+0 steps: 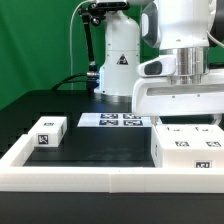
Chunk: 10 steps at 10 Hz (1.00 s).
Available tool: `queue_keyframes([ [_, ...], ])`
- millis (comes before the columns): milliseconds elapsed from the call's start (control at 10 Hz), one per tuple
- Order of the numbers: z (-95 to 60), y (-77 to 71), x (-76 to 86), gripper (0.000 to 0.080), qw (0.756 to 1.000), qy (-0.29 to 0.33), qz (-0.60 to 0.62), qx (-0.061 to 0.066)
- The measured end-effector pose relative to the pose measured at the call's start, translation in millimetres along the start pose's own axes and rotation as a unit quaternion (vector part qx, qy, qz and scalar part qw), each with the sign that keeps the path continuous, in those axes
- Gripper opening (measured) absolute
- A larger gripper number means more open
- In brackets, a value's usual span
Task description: Assemble cabinet
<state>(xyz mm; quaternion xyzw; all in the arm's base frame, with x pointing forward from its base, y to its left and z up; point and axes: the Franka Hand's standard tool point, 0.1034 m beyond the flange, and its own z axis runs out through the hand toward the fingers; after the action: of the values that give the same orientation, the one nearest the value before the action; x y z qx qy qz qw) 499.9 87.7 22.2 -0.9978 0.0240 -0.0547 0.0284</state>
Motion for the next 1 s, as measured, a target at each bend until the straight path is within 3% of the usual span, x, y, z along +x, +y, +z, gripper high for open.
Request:
queue_keyframes([
  [100, 2.1, 9.4, -2.5, 0.0796, 1.0, -0.003, -0.004, -0.005],
  [400, 5.0, 15.7, -3.6, 0.0796, 1.0, -0.005, -0.01, -0.008],
  [700, 13.8, 5.3, -9.6, 0.0796, 1.0, -0.008, -0.025, -0.005],
  [1000, 14.2, 6.3, -8.9, 0.0796, 0.999, -0.006, -0.035, -0.005],
])
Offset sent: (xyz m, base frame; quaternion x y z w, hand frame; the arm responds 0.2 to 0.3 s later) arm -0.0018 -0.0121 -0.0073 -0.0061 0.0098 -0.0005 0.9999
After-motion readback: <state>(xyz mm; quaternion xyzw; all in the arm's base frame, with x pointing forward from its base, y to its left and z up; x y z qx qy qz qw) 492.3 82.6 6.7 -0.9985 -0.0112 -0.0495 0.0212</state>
